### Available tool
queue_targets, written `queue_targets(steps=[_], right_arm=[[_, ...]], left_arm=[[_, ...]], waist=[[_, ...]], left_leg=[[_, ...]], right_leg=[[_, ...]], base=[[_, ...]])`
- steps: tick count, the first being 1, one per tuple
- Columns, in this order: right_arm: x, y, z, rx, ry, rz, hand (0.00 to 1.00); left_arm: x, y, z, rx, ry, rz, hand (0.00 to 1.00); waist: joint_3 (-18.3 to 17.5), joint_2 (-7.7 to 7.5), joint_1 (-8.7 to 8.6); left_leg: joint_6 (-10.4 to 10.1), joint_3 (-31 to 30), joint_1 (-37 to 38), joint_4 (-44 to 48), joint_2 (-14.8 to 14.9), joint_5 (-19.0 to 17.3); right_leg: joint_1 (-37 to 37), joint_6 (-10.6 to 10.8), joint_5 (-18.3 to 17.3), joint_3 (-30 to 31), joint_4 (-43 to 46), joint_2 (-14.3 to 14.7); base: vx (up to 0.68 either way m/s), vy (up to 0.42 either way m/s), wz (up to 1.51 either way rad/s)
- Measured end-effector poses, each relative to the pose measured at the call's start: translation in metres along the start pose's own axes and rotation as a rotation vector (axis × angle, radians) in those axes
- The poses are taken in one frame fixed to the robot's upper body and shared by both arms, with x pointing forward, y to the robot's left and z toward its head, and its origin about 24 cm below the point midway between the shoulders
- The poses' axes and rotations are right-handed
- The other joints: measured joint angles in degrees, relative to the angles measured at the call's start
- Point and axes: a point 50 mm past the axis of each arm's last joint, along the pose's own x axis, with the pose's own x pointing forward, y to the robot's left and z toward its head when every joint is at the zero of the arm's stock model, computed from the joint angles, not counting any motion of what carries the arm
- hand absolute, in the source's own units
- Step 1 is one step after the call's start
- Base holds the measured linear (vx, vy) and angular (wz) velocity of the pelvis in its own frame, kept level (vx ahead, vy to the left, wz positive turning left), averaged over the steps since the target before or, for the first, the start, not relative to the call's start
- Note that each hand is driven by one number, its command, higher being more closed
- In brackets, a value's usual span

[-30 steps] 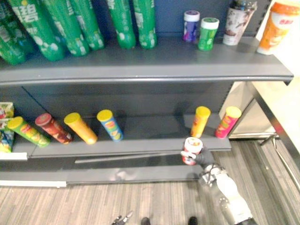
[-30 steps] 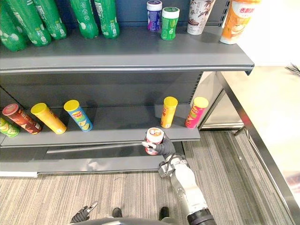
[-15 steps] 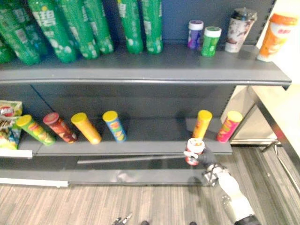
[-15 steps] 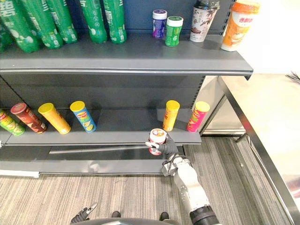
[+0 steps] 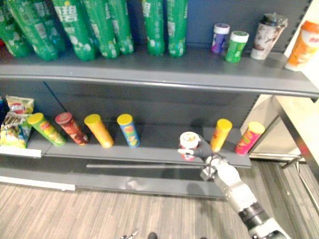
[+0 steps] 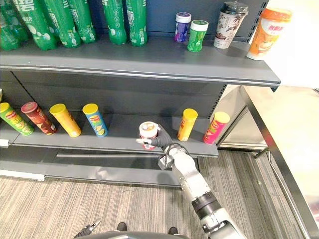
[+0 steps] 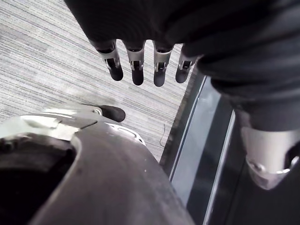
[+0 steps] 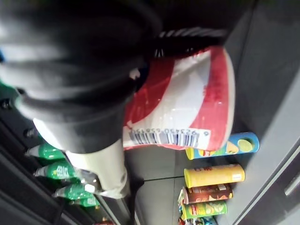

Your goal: Put the gum and the chips on the shelf.

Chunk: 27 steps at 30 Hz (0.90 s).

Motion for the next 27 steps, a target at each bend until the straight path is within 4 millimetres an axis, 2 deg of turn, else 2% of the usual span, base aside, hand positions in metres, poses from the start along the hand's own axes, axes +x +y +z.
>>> queue_targets(steps=[8,13,19,21,27], right_arm=[[0.024,0.007,0.03,-0.059,-0.088,0.067,1.0],[0.037,0.014,0.053,-0.083,-0.16,0.109,1.0],[0.053,0.024,0.111,-0.148,-0.34,0.169,1.0],[0.055,0.022,0.118,-0.152,-0.361,0.156,1.0],[0.056,0.0,0.152,-0.208,-0.442,0.075,1.0]], left_arm=[[0.0,0.001,0.002,-0.011,-0.007,0.003,0.0],[0.0,0.002,0.0,-0.029,-0.001,0.012,0.0],[-0.002,0.005,-0.004,-0.028,0.011,0.019,0.0],[-0.002,0.006,-0.004,-0.028,0.013,0.02,0.0],[-0.002,0.008,-0.004,-0.025,0.02,0.026,0.0]], waist=[[0.4,-0.64,1.23],[0.5,-0.77,1.34],[0.4,-1.3,1.55],[0.4,-1.4,1.53],[0.4,-2.26,1.49]], left_leg=[[0.0,-0.5,0.3,0.0,0.0,0.0],[0.0,-0.4,0.4,0.0,0.2,0.0],[-0.2,0.7,0.9,0.0,0.7,0.0],[-0.2,0.8,1.0,0.0,0.7,0.0],[-0.2,0.9,1.0,0.0,0.7,0.0]], right_leg=[[0.6,0.0,0.0,-0.3,-0.1,0.0],[0.8,0.0,0.0,-0.2,-0.2,0.1],[0.8,-0.1,0.0,1.0,-0.6,0.7],[0.8,-0.1,0.0,1.1,-0.6,0.7],[0.8,-0.1,0.1,1.2,-0.6,0.7]], base=[[0.01,0.0,0.02],[0.0,0.0,0.0],[0.01,-0.014,-0.1],[0.01,-0.005,-0.05],[0.0,0.0,0.0]])
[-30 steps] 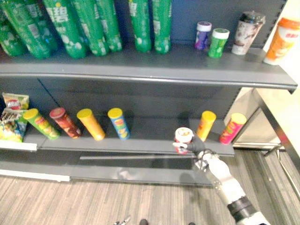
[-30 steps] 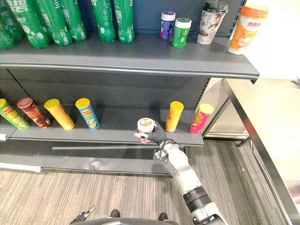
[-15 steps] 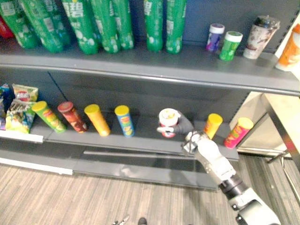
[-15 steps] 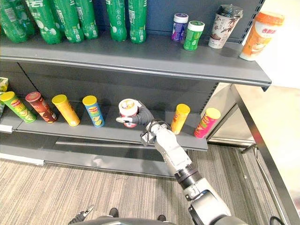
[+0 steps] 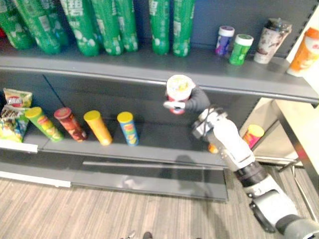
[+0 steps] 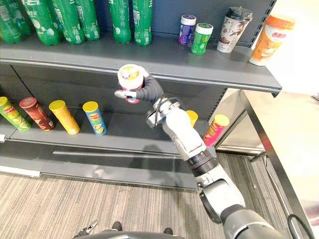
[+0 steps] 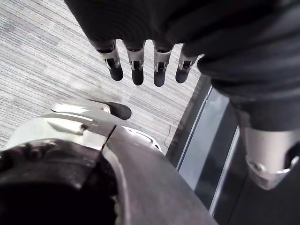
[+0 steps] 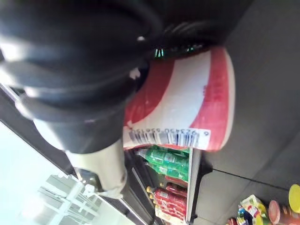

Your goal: Put the gum and the chips on the shelf.

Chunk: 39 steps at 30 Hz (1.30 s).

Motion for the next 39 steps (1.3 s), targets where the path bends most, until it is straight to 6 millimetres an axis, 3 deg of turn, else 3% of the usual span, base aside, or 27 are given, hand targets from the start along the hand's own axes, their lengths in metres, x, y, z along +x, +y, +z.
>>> queue_targets(steps=[6,13,18,24,28,39], right_arm=[[0.017,-0.03,0.03,-0.055,-0.079,-0.1,1.0],[0.027,-0.068,0.041,-0.119,-0.057,-0.237,1.0],[0.024,-0.09,0.037,-0.136,-0.009,-0.322,1.0],[0.007,-0.119,0.012,-0.096,0.118,-0.471,1.0],[0.004,-0.128,0.017,-0.097,0.102,-0.507,1.0],[0.006,-0.129,0.022,-0.125,0.091,-0.494,1.0]], left_arm=[[0.0,0.0,0.0,-0.005,0.006,0.0,0.0],[0.0,0.001,0.0,0.005,0.006,-0.001,0.0],[0.0,0.001,0.001,0.025,0.003,-0.004,0.0],[0.001,-0.001,0.004,0.034,-0.009,-0.012,0.0],[0.001,-0.003,0.006,0.05,-0.017,-0.02,0.0],[0.001,-0.006,0.007,0.059,-0.023,-0.032,0.0]], waist=[[0.0,-0.04,-0.02],[0.0,-0.24,0.06],[0.1,-0.49,0.02],[1.4,-0.27,0.03],[2.0,0.12,0.04],[2.5,0.91,-0.03]], left_leg=[[0.0,0.0,0.1,0.0,0.0,0.0],[0.0,0.0,0.1,0.0,0.0,0.0],[0.0,0.0,0.1,-0.1,-0.3,0.0],[0.0,0.0,0.0,-0.1,-0.6,0.0],[-0.1,0.1,0.0,-0.1,-0.7,-0.2],[0.0,1.3,0.2,-0.1,-0.7,-0.4]], right_leg=[[0.1,0.0,0.0,0.0,0.0,0.1],[0.0,0.0,0.0,0.0,0.0,0.1],[0.0,0.0,0.0,0.0,0.0,0.1],[0.0,0.0,0.0,-0.1,0.0,-0.3],[-0.1,0.0,0.0,-0.1,-0.1,-0.3],[-0.1,0.0,0.0,0.5,-0.2,-0.4]], base=[[0.0,0.0,0.0],[0.0,0.0,0.0],[0.0,0.0,0.0],[0.0,0.0,0.0],[0.0,0.0,0.0],[0.0,0.0,-0.01]])
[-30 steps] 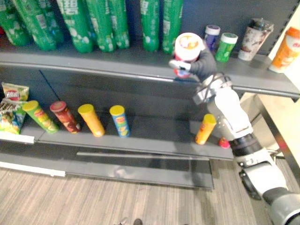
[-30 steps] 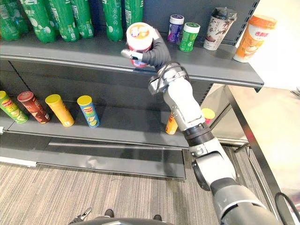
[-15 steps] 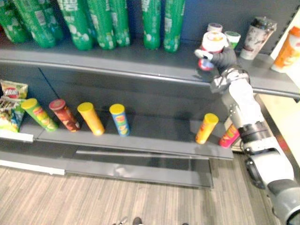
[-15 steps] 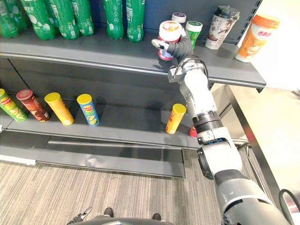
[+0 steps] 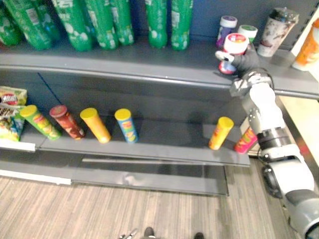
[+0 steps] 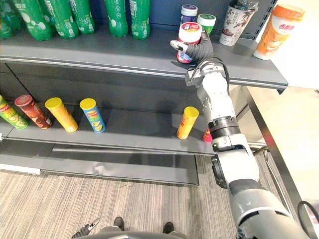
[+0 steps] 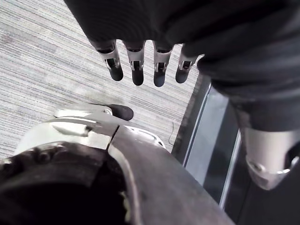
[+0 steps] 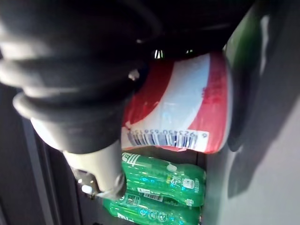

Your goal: Put the gum and the chips on the shelf.

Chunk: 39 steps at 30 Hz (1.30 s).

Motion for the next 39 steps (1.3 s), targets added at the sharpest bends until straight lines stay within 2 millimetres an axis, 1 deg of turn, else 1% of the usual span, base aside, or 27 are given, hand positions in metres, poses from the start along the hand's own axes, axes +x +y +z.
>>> queue_targets(steps=[5,9,10,33,37,39], right_arm=[[0.0,-0.002,0.004,0.007,-0.024,-0.009,1.0],[0.0,-0.005,0.005,0.004,-0.031,-0.014,1.0],[0.0,-0.005,0.005,0.003,-0.032,-0.014,0.0],[-0.001,-0.006,0.005,0.003,-0.034,-0.03,0.0],[-0.002,-0.016,0.009,0.02,-0.048,-0.095,0.0],[-0.002,-0.025,0.018,0.01,-0.078,-0.134,0.0]], left_arm=[[0.0,-0.004,-0.001,-0.004,0.003,-0.008,0.0],[0.0,-0.005,-0.002,0.001,0.005,-0.012,0.0],[0.0,-0.005,-0.002,0.001,0.005,-0.013,0.0],[0.0,-0.005,-0.002,0.002,0.005,-0.013,0.0],[0.0,-0.004,-0.001,0.001,0.002,-0.011,0.0],[0.0,-0.004,-0.001,0.0,0.002,-0.009,0.0]], waist=[[0.5,0.78,0.01],[0.6,0.83,-0.09],[0.6,0.83,-0.09],[0.5,0.69,-0.14],[0.6,0.4,-0.15],[0.5,0.2,-0.14]], left_leg=[[0.1,0.6,0.7,0.0,-0.2,-0.4],[0.1,0.9,0.9,0.0,-0.2,-0.5],[0.1,0.9,0.9,0.0,-0.2,-0.5],[0.1,0.9,1.0,0.0,-0.2,-0.5],[0.2,0.8,0.9,0.0,-0.2,-0.4],[0.2,0.8,0.9,0.1,-0.1,-0.4]], right_leg=[[0.0,0.1,0.0,1.1,0.0,-0.1],[0.0,0.1,0.0,1.2,0.0,-0.1],[0.0,0.1,0.0,1.2,0.0,-0.1],[0.1,0.2,0.1,1.2,0.0,-0.1],[0.1,0.3,0.2,1.3,0.0,-0.1],[0.1,0.3,0.2,1.3,0.0,-0.1]], base=[[0.0,0.007,-0.11],[0.01,0.0,-0.04],[0.0,0.0,0.0],[0.0,0.0,0.0],[0.0,0.0,0.0],[0.0,0.0,0.0]])
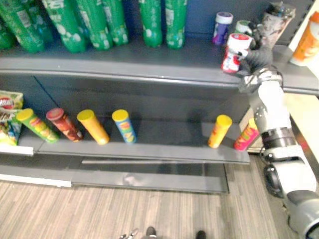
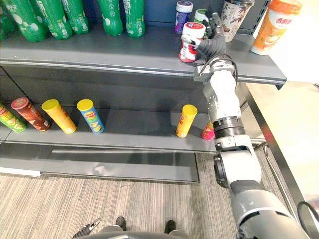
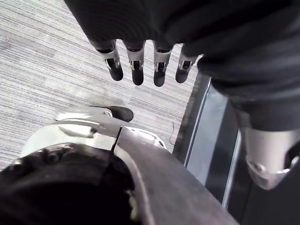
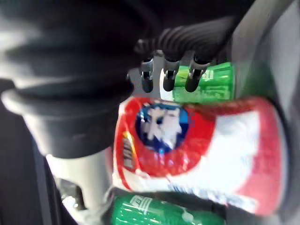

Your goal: Put the gum and the chips on the shelf.

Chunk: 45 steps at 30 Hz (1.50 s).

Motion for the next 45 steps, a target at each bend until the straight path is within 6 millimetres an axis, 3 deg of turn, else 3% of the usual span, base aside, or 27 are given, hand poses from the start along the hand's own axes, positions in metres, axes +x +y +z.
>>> queue_targets(steps=[5,10,12,14,17,19,25,30,36,37,40,45], right_arm=[[0.003,-0.01,0.043,-0.009,-0.179,-0.056,0.0],[-0.004,-0.005,0.088,0.028,-0.395,-0.046,0.0],[-0.016,-0.007,0.098,0.037,-0.474,-0.041,0.0],[-0.033,-0.01,0.094,0.051,-0.507,-0.041,0.0],[-0.063,-0.011,0.069,0.084,-0.472,-0.051,0.0],[-0.096,-0.012,0.037,0.131,-0.368,-0.064,0.0],[-0.174,-0.021,-0.017,0.141,-0.103,-0.098,0.0],[-0.253,-0.014,-0.069,0.197,0.253,-0.105,0.0],[-0.334,-0.01,-0.13,0.286,0.689,-0.169,0.0],[-0.342,-0.011,-0.135,0.296,0.727,-0.185,0.0],[-0.39,-0.019,-0.164,0.311,0.96,-0.304,0.0],[-0.452,-0.034,-0.185,0.255,1.237,-0.495,0.0]], left_arm=[[0.0,0.002,0.0,-0.009,0.001,0.011,0.0],[-0.001,0.004,-0.003,-0.009,0.009,0.019,0.0],[-0.001,0.004,-0.004,-0.007,0.01,0.018,0.0],[-0.001,0.004,-0.005,-0.007,0.016,0.02,0.0],[-0.002,0.007,-0.009,-0.004,0.033,0.03,0.0],[-0.002,0.008,-0.01,0.005,0.041,0.04,0.0],[-0.003,0.009,-0.014,-0.001,0.05,0.062,0.0],[-0.004,0.009,-0.018,0.005,0.062,0.065,0.0],[-0.005,0.006,-0.021,0.0,0.066,0.06,0.0],[-0.005,0.006,-0.022,-0.001,0.067,0.059,0.0],[-0.004,0.005,-0.023,-0.002,0.075,0.057,0.0],[-0.004,0.005,-0.022,-0.004,0.073,0.066,0.0]], waist=[[0.0,-0.04,-0.34],[-0.2,-0.08,-1.72],[-0.6,-0.21,-1.72],[-1.4,-0.55,-1.72],[-2.2,-0.97,-2.41],[-2.3,-1.06,-3.01],[-2.5,-1.0,-3.87],[-3.2,-0.36,-5.07],[-3.8,0.7,-5.82],[-3.8,0.83,-5.84],[-4.2,1.47,-5.93],[-4.1,2.0,-5.96]], left_leg=[[0.0,0.2,0.0,0.1,0.4,0.0],[-0.2,0.5,0.0,0.2,0.7,0.1],[-0.2,0.7,0.1,0.2,0.7,0.1],[-0.2,0.7,0.1,0.2,0.7,0.1],[-0.2,0.8,0.1,0.3,0.7,0.1],[-0.2,1.0,0.3,0.2,0.7,0.1],[-0.2,1.6,0.2,0.0,0.7,0.1],[-0.7,1.7,0.3,0.1,0.5,-0.5],[-0.8,2.1,0.3,0.3,0.6,-0.7],[-0.8,2.2,0.4,0.3,0.6,-0.7],[-0.8,2.8,0.7,0.2,0.7,-1.0],[-0.9,2.9,0.9,0.2,0.6,-1.1]], right_leg=[[0.0,-0.2,0.2,0.1,-0.2,0.4],[-0.1,-0.4,0.3,0.5,-0.3,0.7],[-0.2,-0.5,0.4,0.7,-0.4,0.7],[-0.1,-0.5,0.4,0.7,-0.4,0.7],[-0.2,-0.5,0.4,0.9,-0.4,0.7],[-0.2,-0.5,0.4,1.2,-0.3,0.7],[-0.9,-0.4,0.4,1.5,-0.2,0.6],[-0.9,-0.1,0.1,1.5,-0.2,0.5],[-1.0,0.0,0.1,1.7,-0.2,0.3],[-1.0,0.0,0.1,1.8,-0.2,0.3],[-0.9,0.0,0.1,2.4,-0.2,0.4],[-0.9,-0.1,0.1,2.5,-0.2,0.5]], base=[[0.0,0.0,-0.01],[0.0,0.0,-0.02],[0.0,0.0,-0.05],[0.0,0.0,0.0],[0.0,0.0,0.0],[-0.01,0.0,-0.05],[-0.02,0.001,-0.06],[0.0,0.0,0.0],[0.0,0.0,-0.01],[0.01,0.003,-0.1],[0.01,0.002,-0.09],[0.0,0.0,0.0]])
